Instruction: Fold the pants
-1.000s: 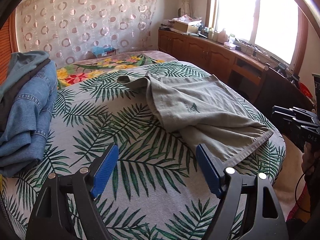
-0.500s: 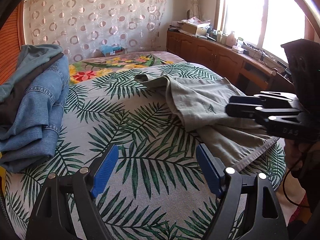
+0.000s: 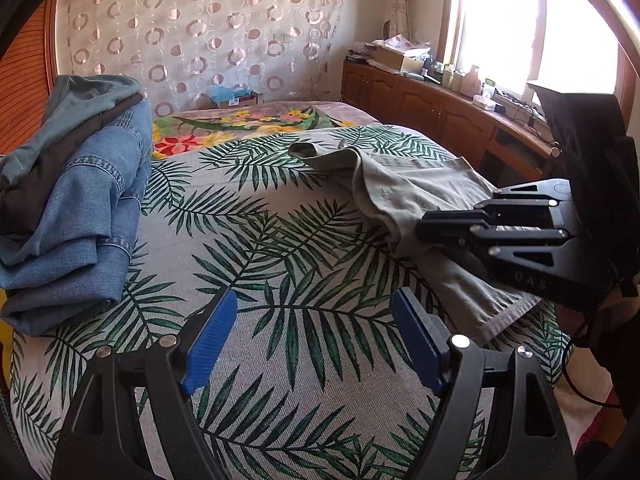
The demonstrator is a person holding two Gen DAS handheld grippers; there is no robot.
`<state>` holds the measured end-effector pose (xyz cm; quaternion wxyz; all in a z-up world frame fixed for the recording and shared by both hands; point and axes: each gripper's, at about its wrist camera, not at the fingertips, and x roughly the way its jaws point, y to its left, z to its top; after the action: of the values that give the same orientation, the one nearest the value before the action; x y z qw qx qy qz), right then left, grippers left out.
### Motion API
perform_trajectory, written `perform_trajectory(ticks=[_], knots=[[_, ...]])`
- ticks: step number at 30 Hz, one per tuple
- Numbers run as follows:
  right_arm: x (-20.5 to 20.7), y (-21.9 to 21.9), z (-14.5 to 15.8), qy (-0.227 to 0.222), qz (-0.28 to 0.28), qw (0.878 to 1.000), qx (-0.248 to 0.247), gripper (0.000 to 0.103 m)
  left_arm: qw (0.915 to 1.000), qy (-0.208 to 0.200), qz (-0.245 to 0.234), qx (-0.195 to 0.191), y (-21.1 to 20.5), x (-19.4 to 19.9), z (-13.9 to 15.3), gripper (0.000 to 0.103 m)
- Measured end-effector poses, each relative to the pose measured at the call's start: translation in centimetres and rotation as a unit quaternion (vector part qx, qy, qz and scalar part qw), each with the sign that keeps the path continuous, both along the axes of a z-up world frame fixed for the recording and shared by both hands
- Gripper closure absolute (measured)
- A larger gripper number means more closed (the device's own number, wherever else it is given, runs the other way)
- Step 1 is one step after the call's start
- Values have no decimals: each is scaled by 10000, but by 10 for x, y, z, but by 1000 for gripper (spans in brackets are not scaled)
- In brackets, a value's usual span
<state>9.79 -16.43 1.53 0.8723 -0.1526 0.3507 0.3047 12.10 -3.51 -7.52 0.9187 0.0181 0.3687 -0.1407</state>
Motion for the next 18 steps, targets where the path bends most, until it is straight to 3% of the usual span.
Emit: perform_trajectory(ticks=[9, 16, 18], knots=[[15, -50, 32, -367, -681, 9958, 493, 101, 10000, -21, -67, 12, -5, -2, 1, 23], [48, -103, 21, -282, -1805, 9831, 131, 101, 9999, -27, -165, 42, -14, -2, 1, 23], [49, -112, 18, -143, -1955, 9802, 260, 95, 9998, -28, -199, 53, -16, -2, 1, 23]])
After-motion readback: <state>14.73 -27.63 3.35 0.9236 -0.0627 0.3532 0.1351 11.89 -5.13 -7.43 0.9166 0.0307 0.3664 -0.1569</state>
